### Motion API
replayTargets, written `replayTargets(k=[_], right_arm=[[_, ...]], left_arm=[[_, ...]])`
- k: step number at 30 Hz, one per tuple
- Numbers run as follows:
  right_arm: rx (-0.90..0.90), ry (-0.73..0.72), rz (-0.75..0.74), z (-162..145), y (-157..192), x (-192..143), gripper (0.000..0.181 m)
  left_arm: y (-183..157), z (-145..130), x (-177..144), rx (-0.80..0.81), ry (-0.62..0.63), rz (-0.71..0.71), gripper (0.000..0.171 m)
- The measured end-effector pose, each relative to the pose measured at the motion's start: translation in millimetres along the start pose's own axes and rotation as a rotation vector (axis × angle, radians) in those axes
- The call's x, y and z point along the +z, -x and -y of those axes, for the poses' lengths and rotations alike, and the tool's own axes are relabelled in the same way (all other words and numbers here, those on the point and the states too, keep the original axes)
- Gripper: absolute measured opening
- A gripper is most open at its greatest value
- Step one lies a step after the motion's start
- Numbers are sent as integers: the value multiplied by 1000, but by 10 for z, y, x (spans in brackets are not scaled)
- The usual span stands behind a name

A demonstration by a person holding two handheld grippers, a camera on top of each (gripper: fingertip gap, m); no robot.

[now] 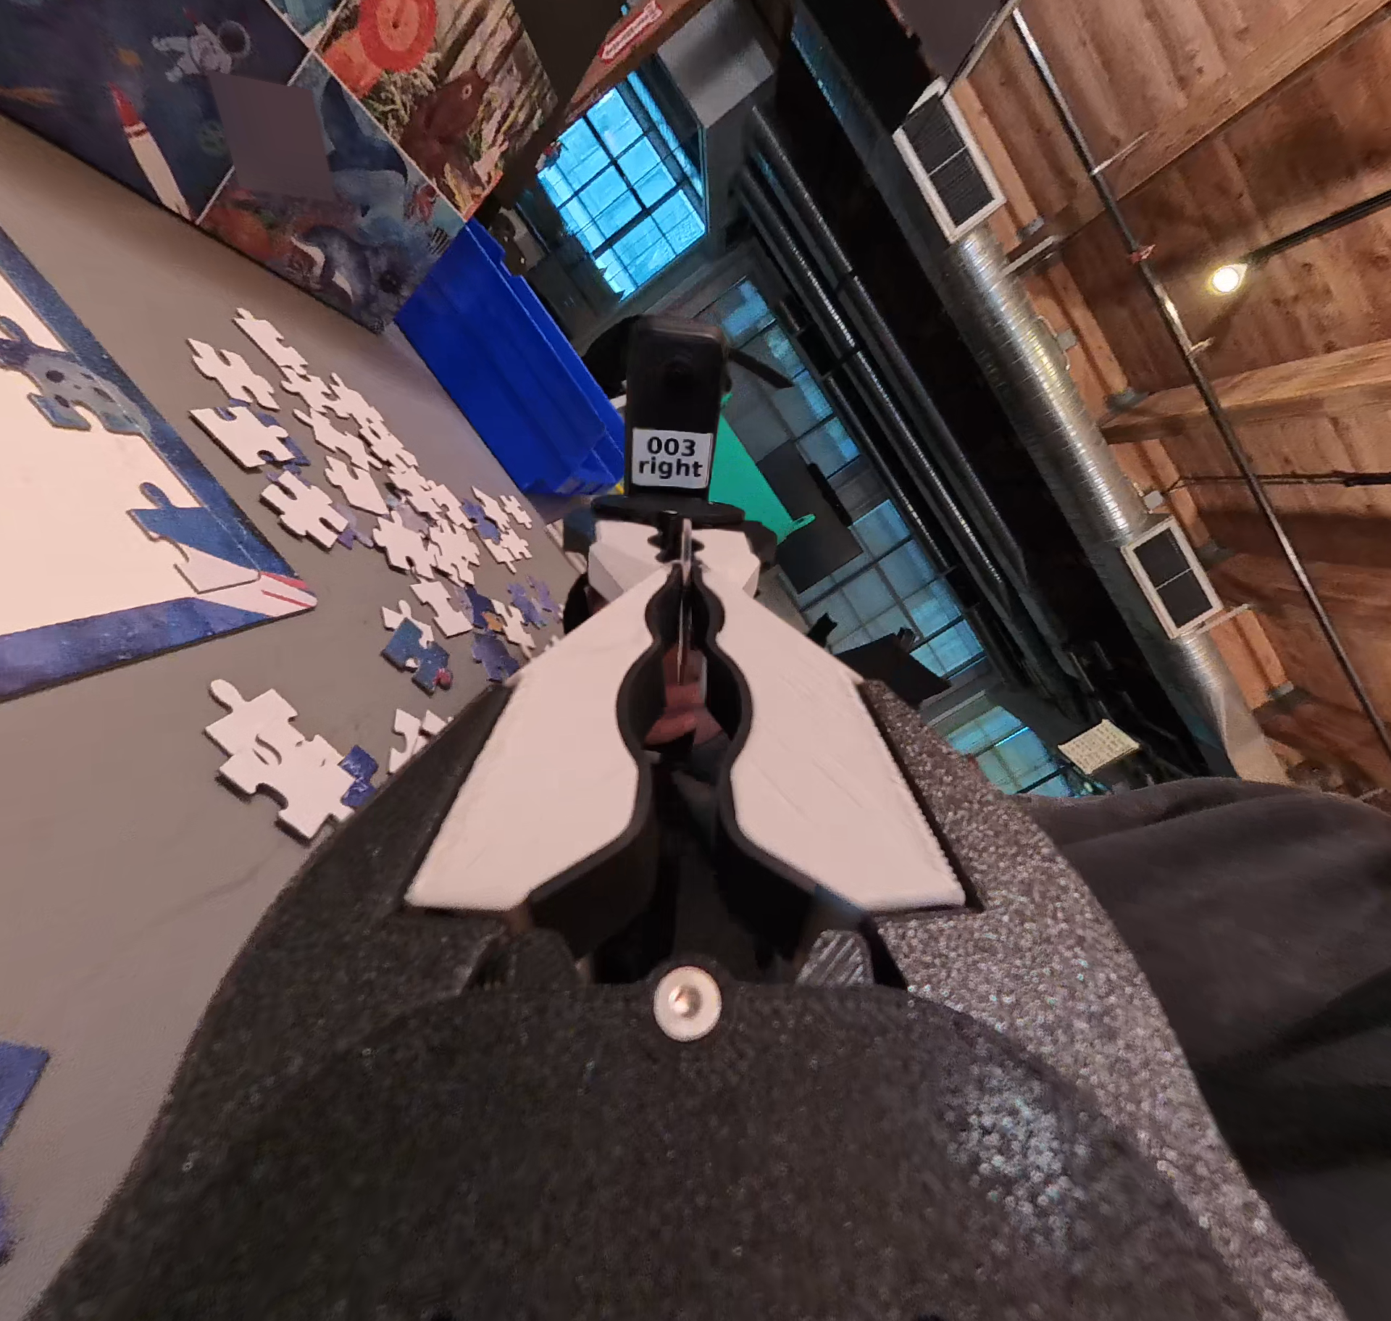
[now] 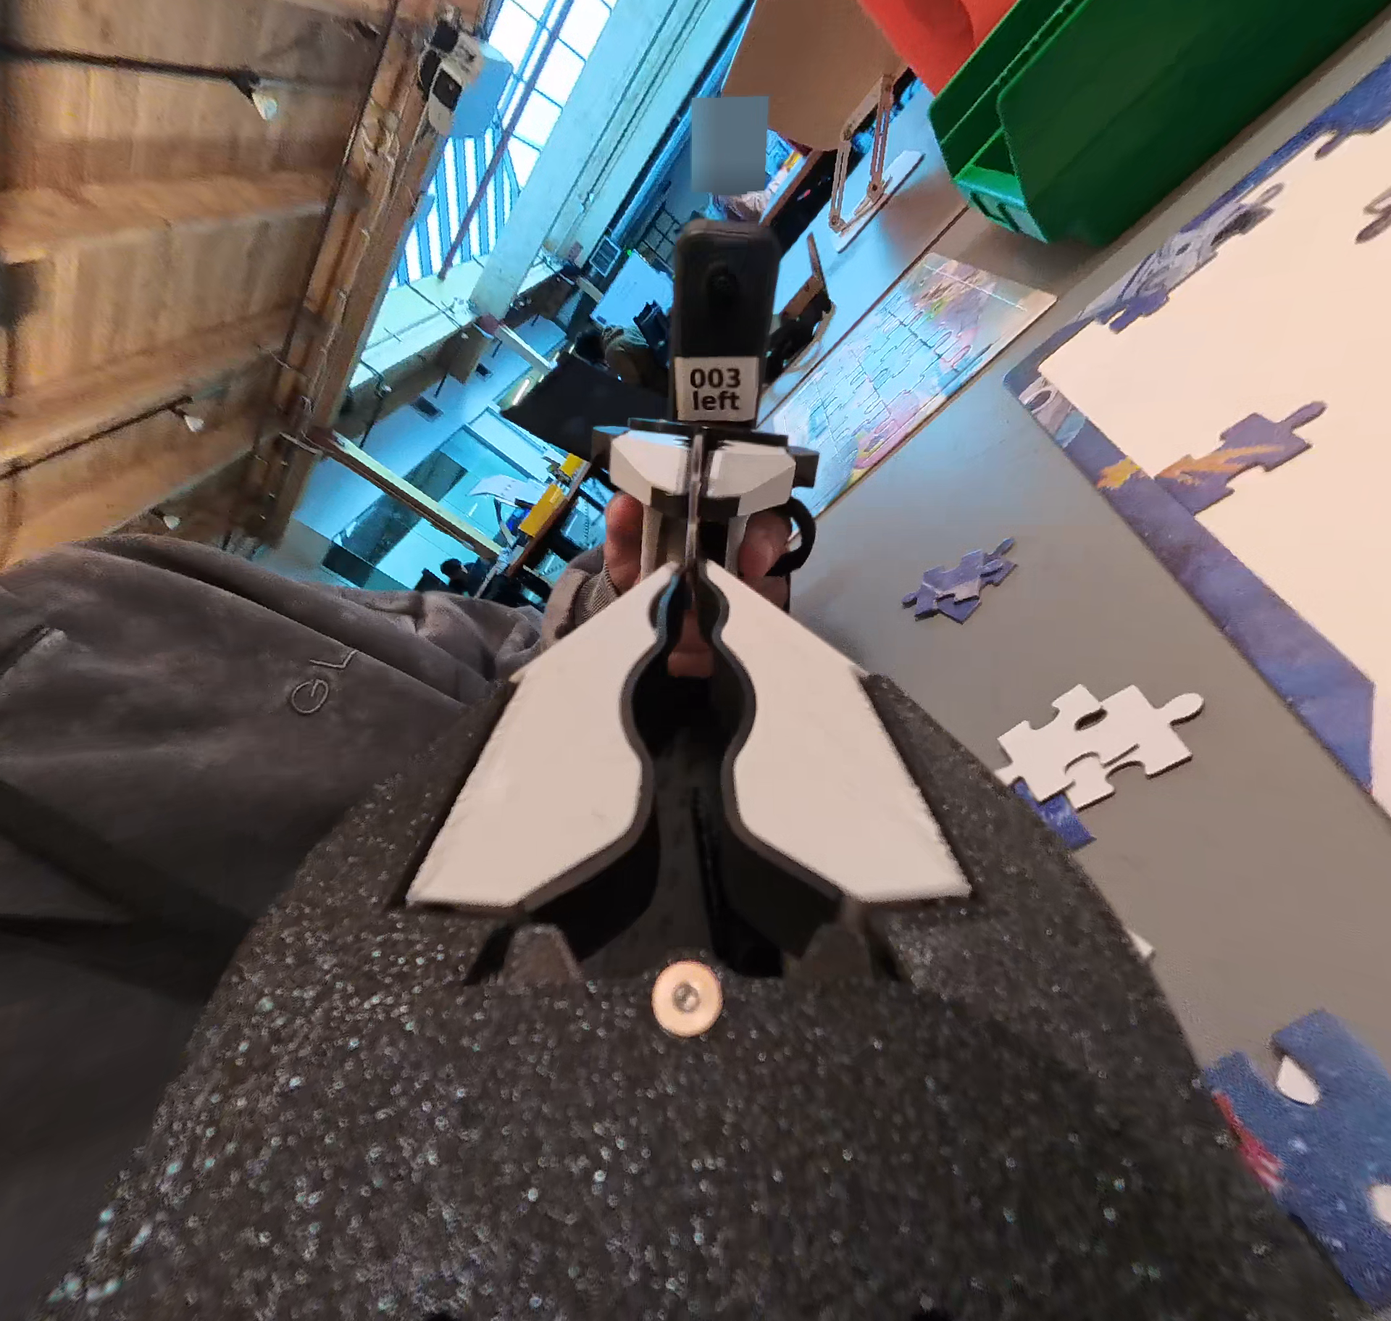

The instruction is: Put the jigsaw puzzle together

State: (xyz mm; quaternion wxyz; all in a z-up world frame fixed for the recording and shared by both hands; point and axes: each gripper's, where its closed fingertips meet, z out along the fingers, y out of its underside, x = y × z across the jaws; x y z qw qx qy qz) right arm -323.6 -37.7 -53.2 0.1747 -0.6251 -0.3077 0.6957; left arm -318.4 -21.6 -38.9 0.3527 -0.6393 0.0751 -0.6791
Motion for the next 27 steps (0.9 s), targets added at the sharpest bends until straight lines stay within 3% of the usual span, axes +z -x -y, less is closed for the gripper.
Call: replayTargets(k=[5,9,17,20,23,25,27], right_arm=[[-11,31,20,-66,34,55,1],[7,-13,36,5,34,9,1],[18,-9,10,-9,-24,-6,2],[-17,-26,-111,37,-199,-111,18],[-70,-115,-358,231,-540,-418,17],[-92,-169,-526,328,-742,-649,17],[-85,-225,-544,398,-748,-752,15]], left_arm=[[-40,-45,10,27,29,6,2],[9,-46,-36,46,35,53,16],[37,-134,-31,115,107,108,1],[222,-110,-111,70,203,226,1],[512,32,-239,28,340,426,1],[652,158,-245,84,435,525,1],[810,238,-197,136,543,590,1]])
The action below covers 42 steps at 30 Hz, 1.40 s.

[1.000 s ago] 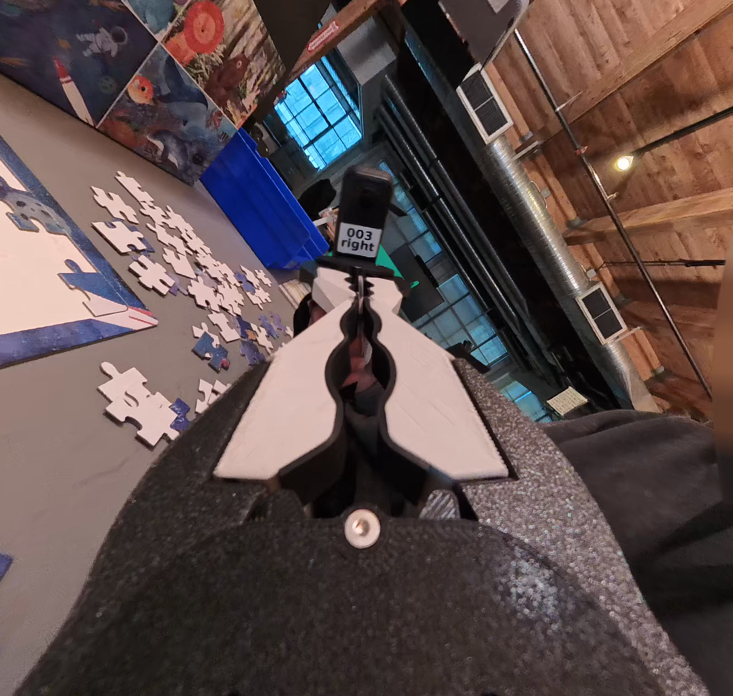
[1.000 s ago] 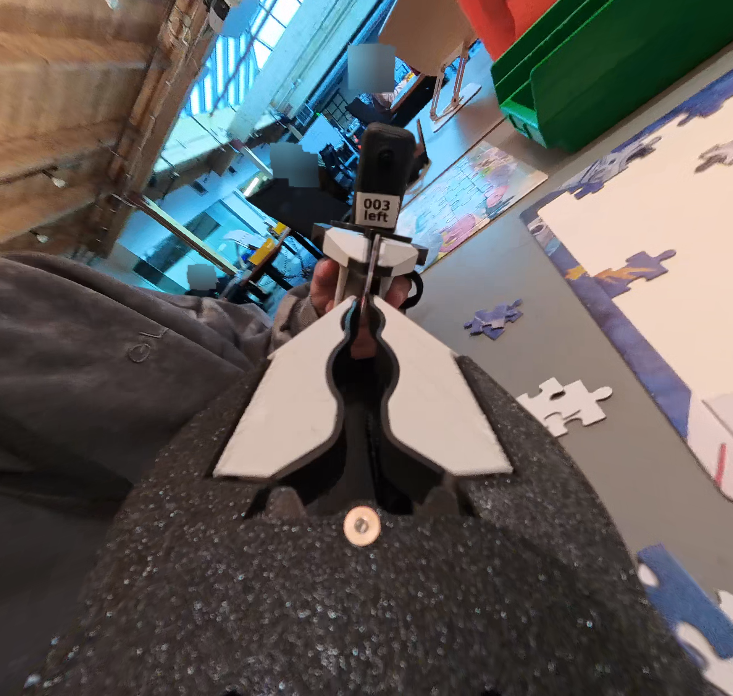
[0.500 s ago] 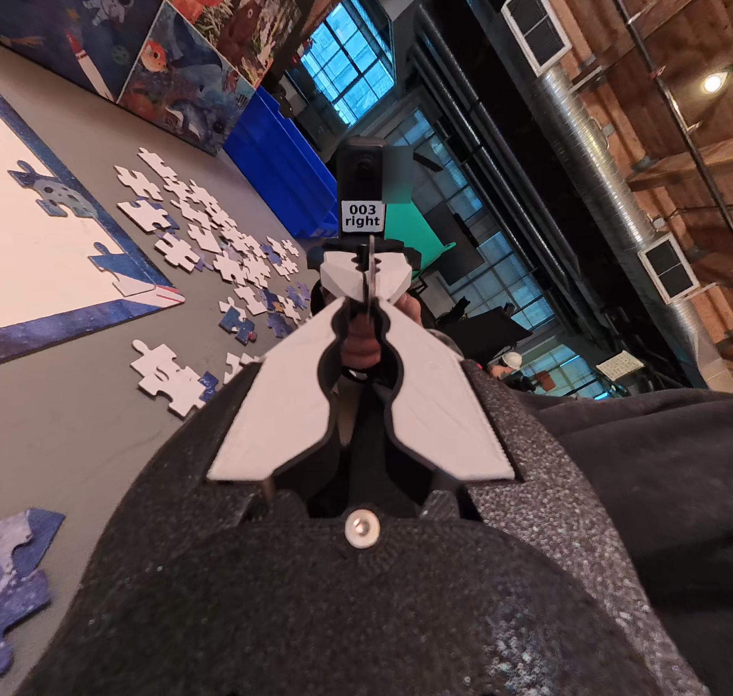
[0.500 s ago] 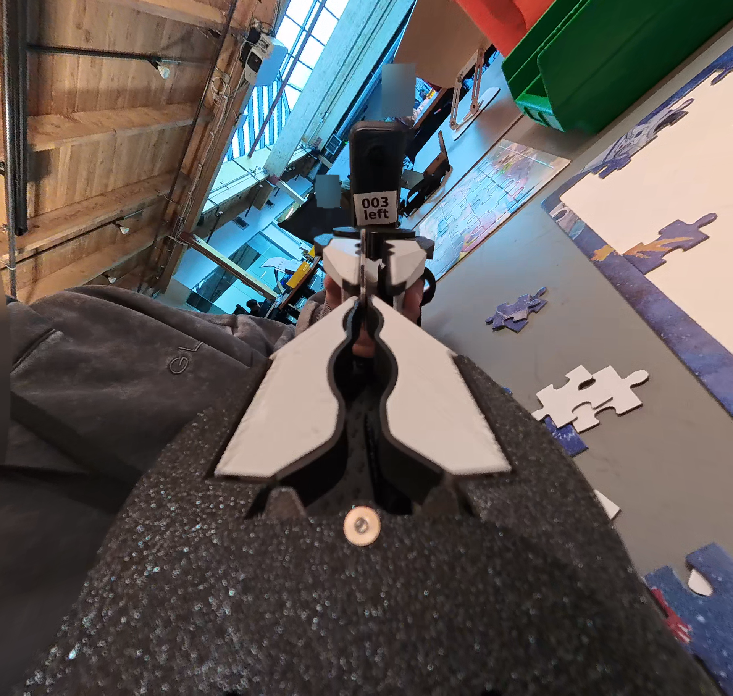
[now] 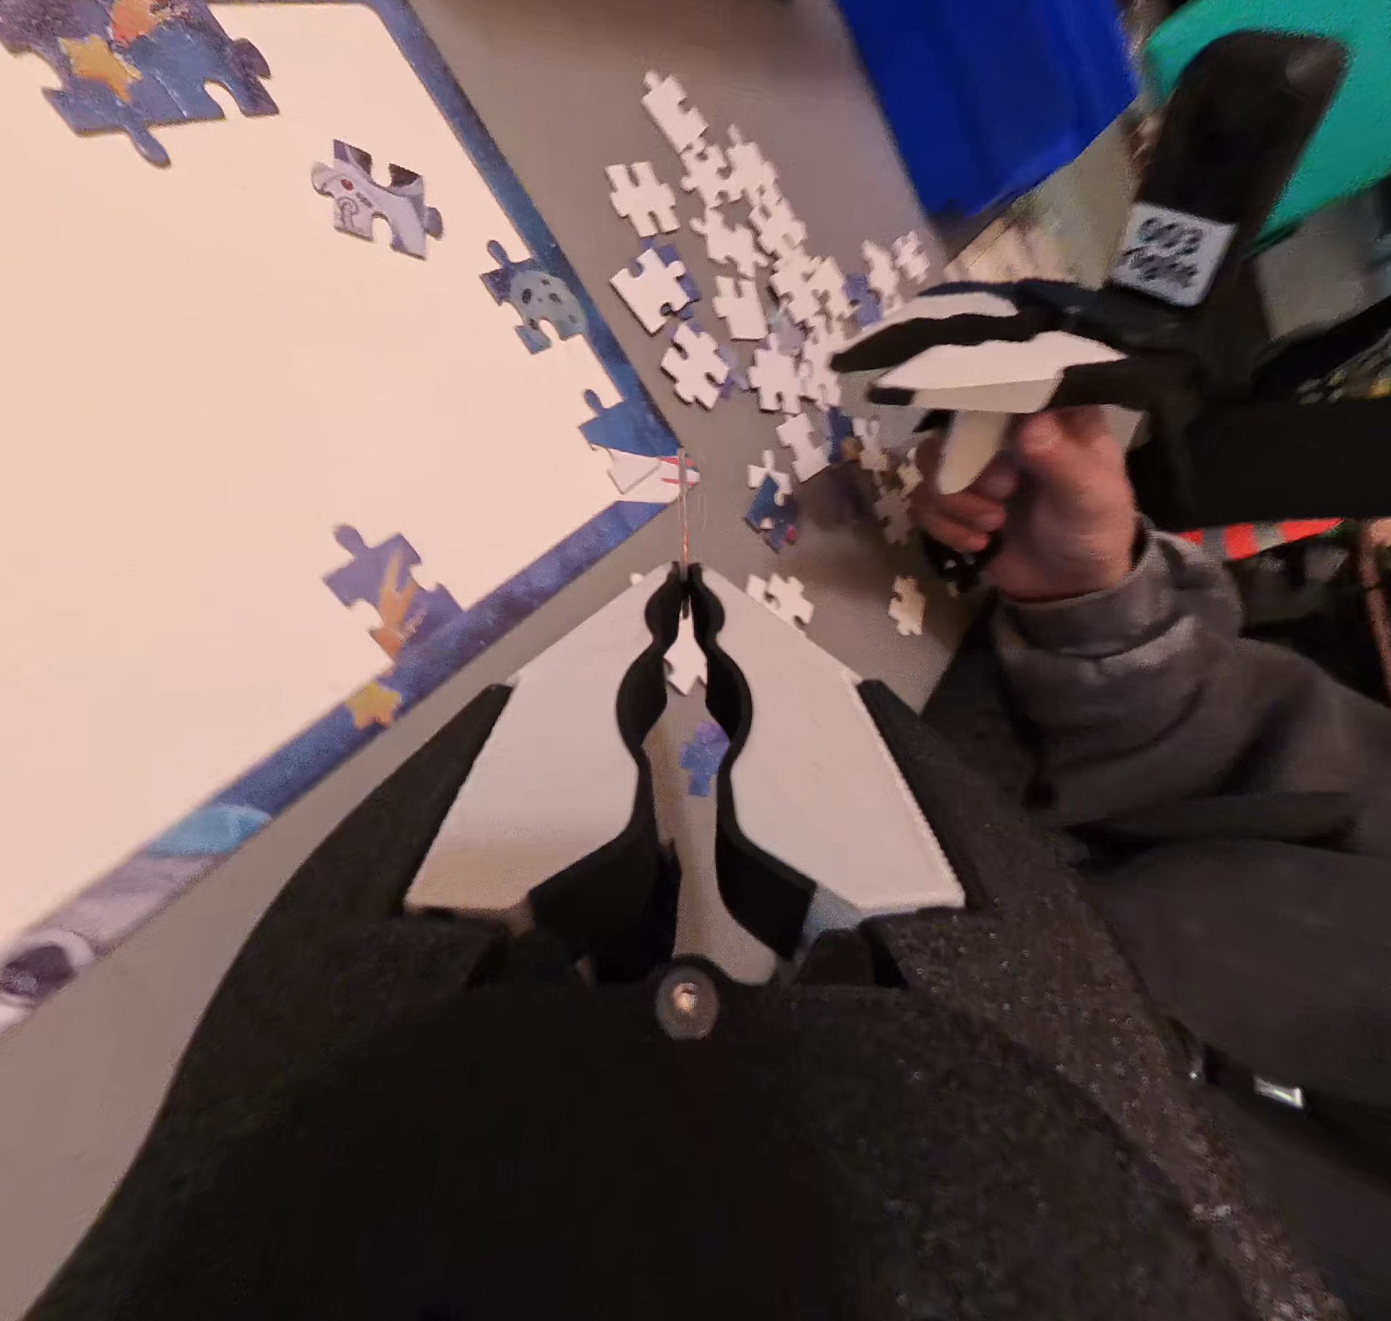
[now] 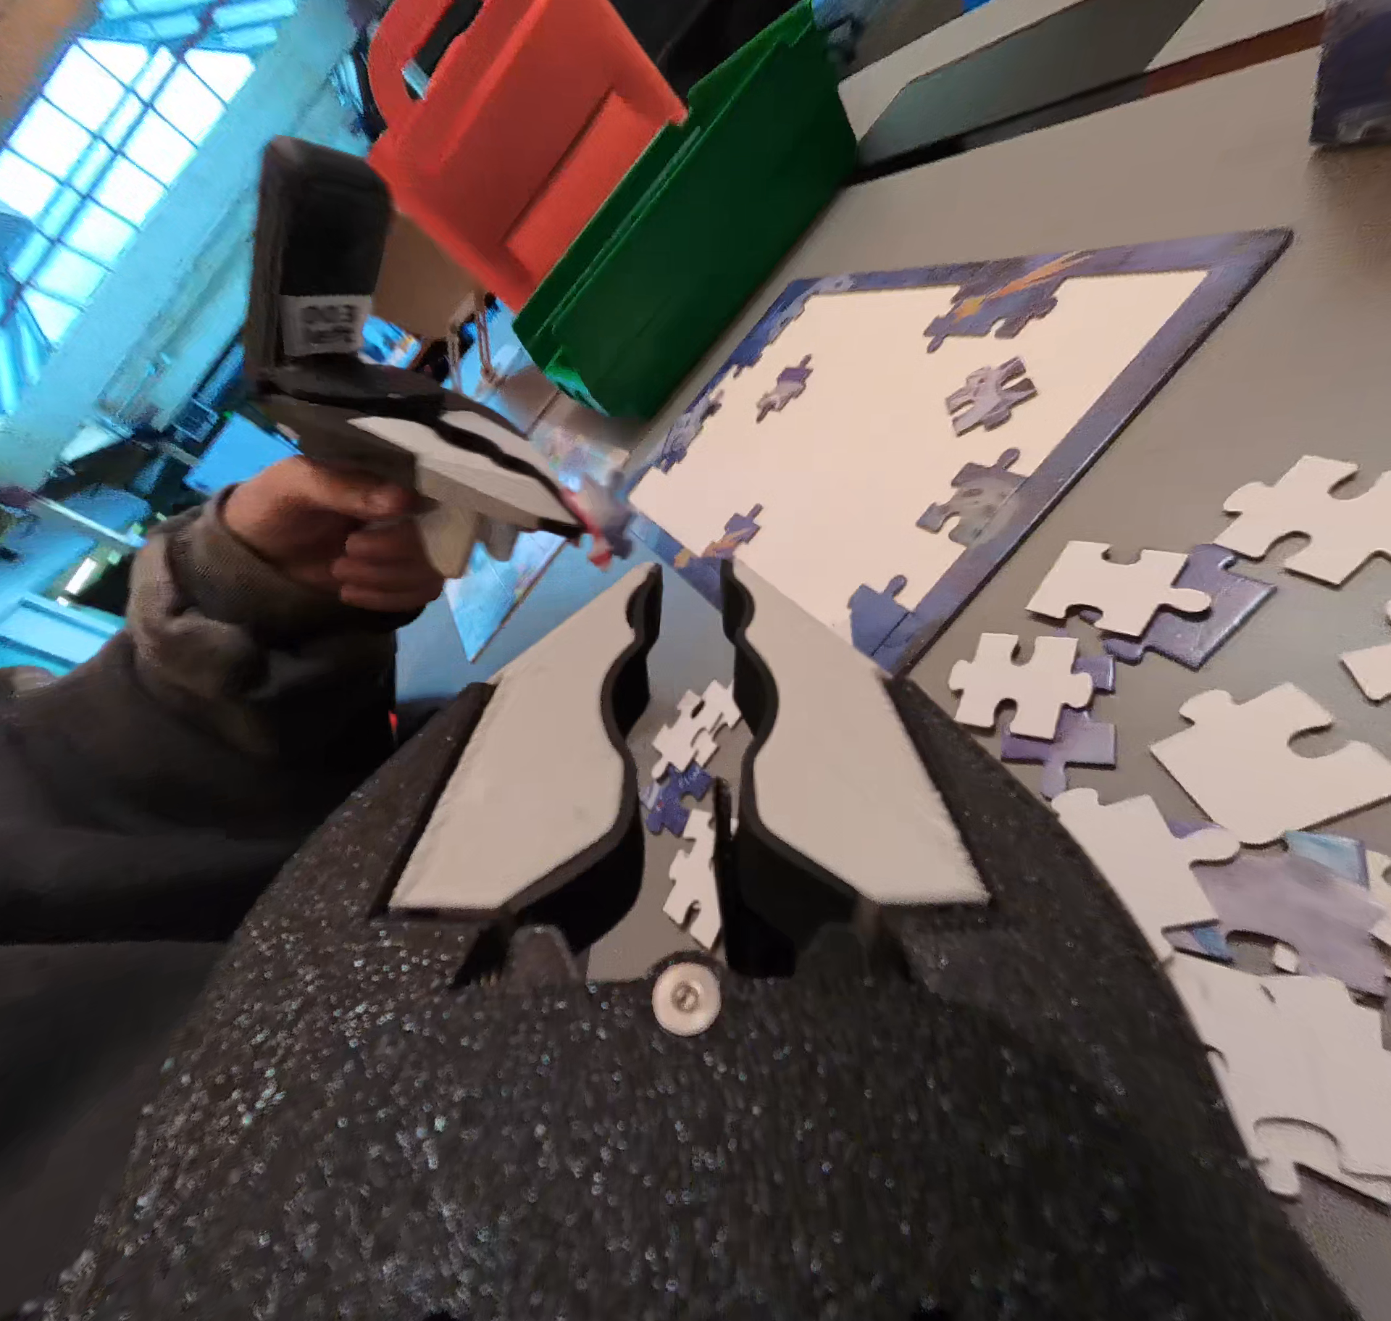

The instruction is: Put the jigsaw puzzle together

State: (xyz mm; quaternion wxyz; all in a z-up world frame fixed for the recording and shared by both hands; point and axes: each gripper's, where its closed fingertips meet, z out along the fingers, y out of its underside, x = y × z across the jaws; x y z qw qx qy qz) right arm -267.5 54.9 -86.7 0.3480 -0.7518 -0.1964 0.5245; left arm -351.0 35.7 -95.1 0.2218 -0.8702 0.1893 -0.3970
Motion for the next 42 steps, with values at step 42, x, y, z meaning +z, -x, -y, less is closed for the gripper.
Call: replayTargets(k=[42], right_arm=[[109,-21,75,33,0,-35,16]], left_arm=[[883,253,597,-337,64,137,13]])
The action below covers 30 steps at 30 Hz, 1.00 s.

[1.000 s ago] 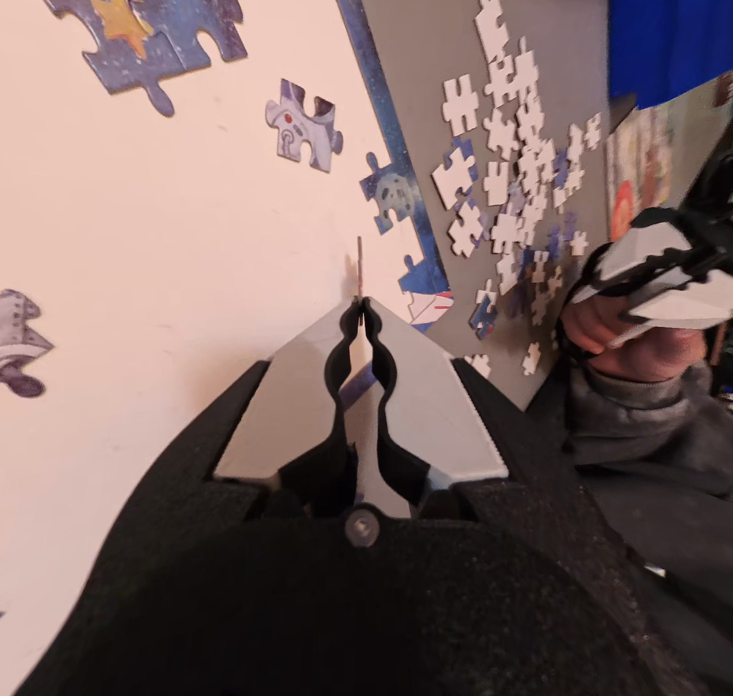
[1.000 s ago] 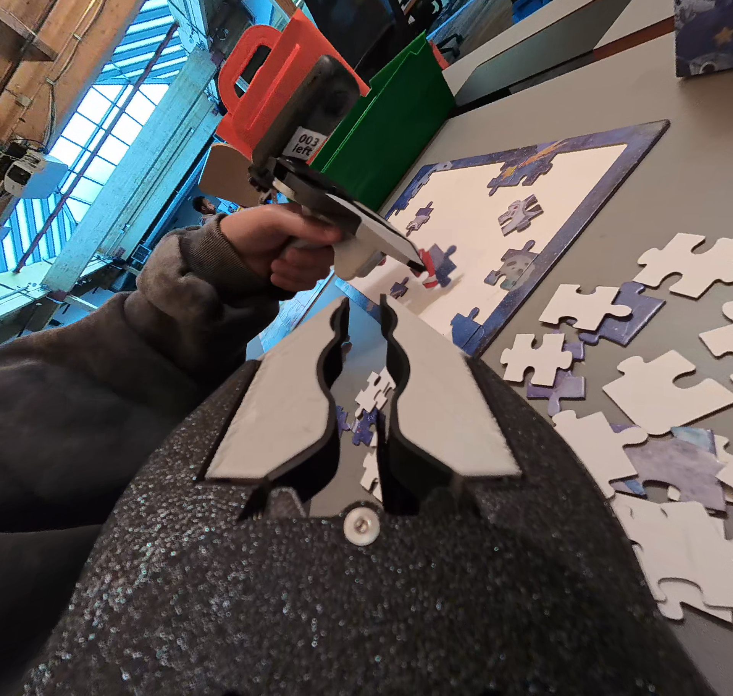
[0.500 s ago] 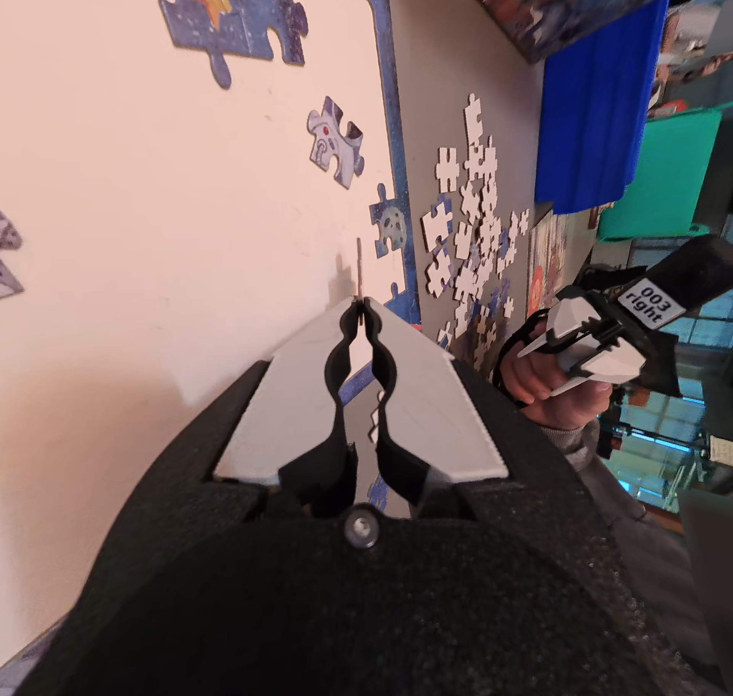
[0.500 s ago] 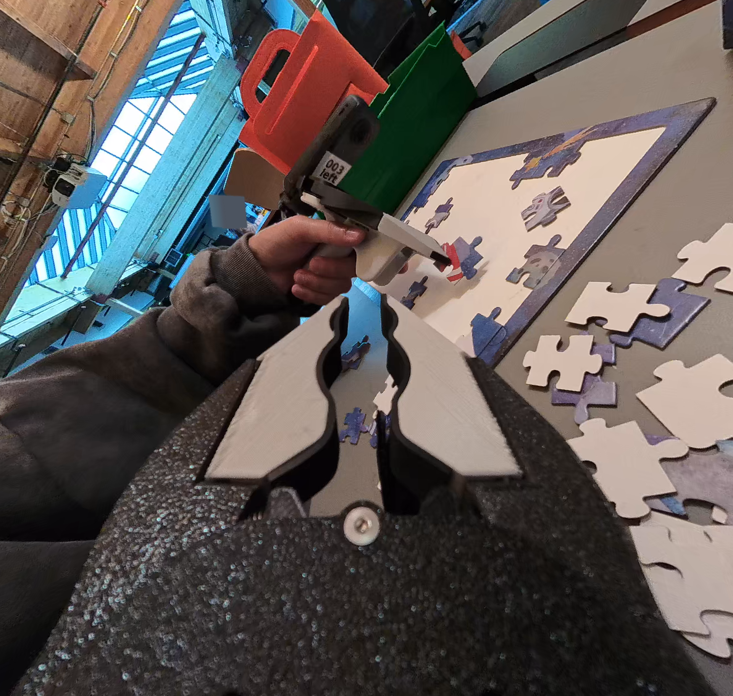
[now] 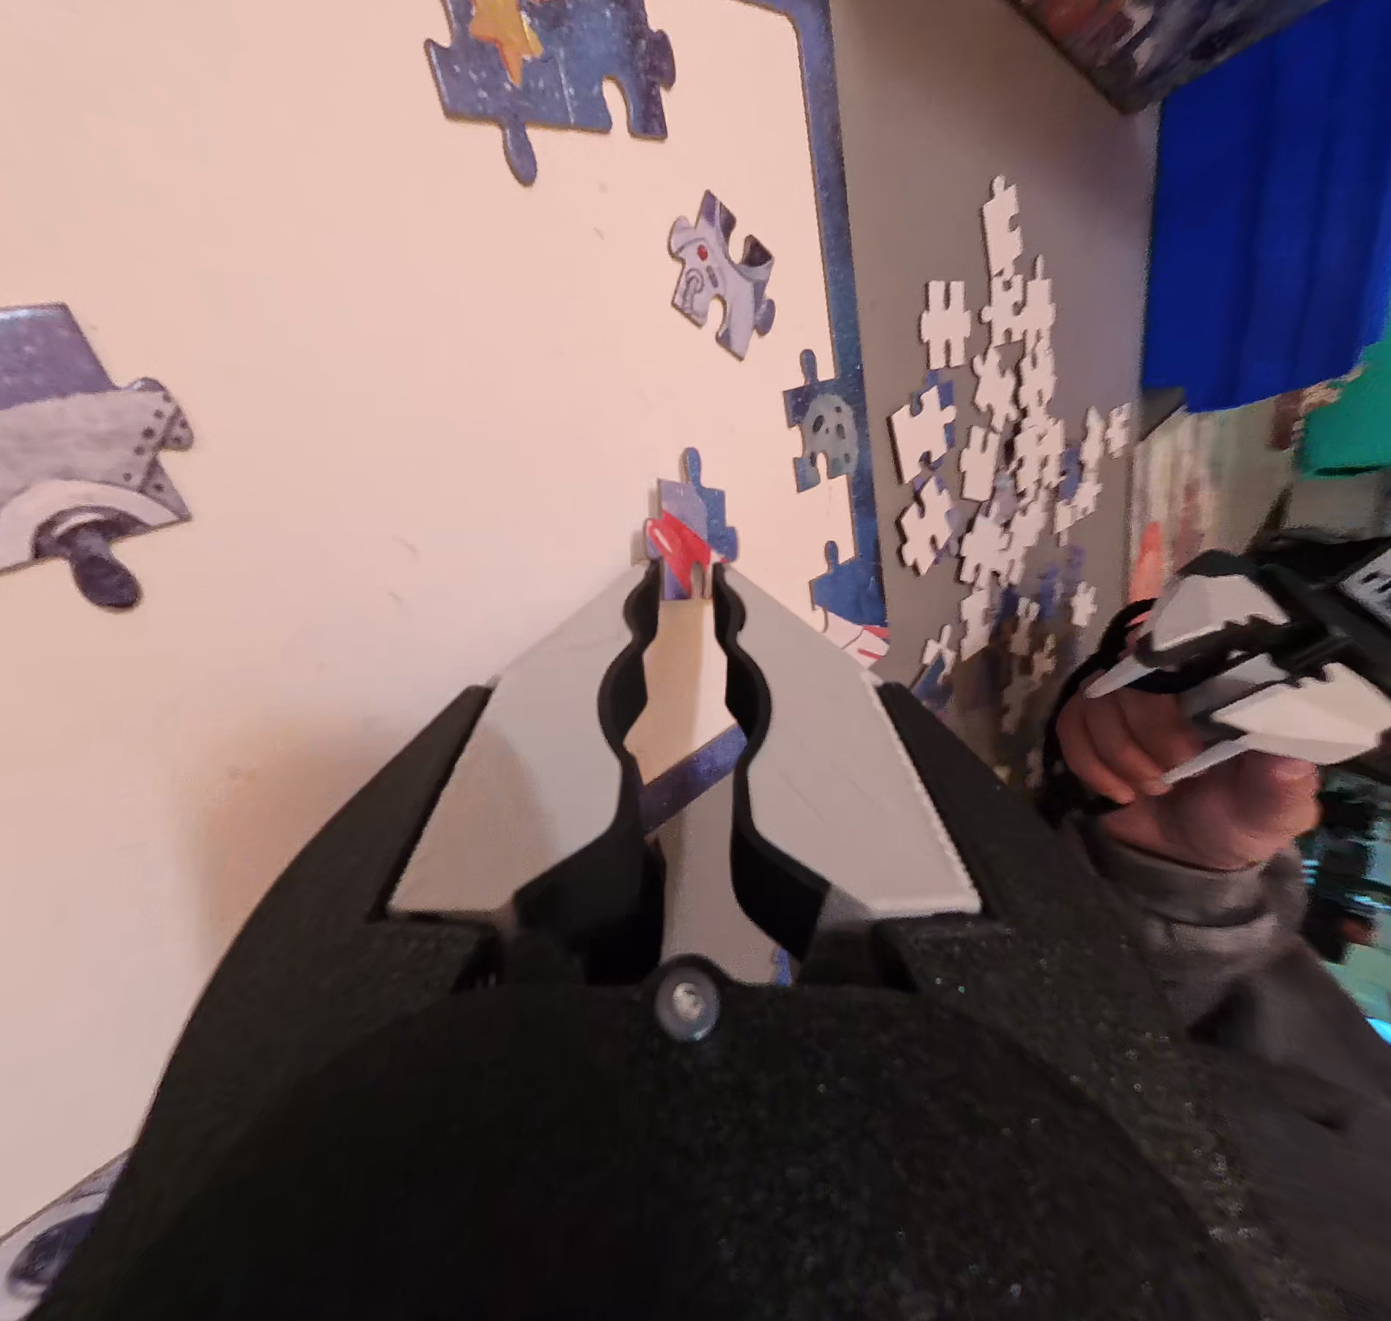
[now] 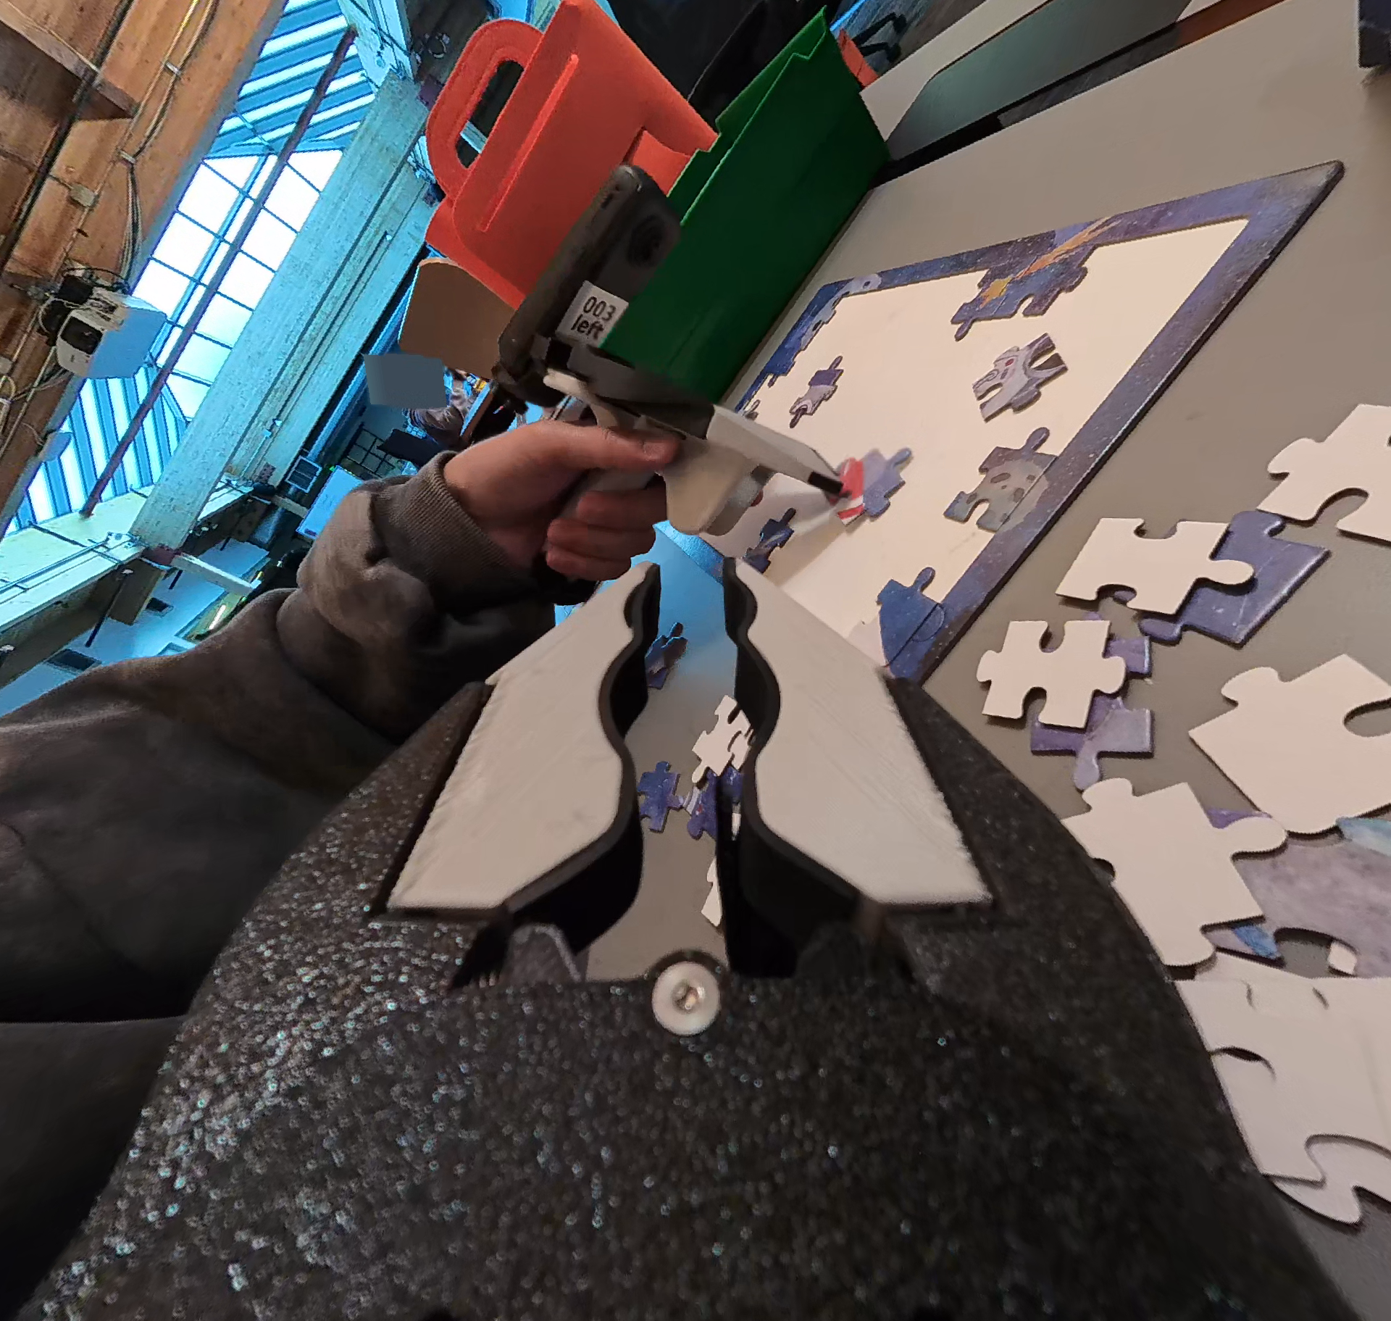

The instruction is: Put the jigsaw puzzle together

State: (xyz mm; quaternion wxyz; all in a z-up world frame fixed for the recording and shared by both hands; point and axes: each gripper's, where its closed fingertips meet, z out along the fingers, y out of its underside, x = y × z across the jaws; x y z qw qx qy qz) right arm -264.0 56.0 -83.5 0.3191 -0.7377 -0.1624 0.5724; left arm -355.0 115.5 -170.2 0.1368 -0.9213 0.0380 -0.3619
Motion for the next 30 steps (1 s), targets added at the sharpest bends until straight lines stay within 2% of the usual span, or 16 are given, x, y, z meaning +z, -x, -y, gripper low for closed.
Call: replayTargets(k=[9,30], right_arm=[[0,18,3,-35,10,28,17],[8,30,5,-61,12,48,18]], left_arm=[[89,-79,-82,245,28,212,15],[-30,-167,-26,215,32,141,15]])
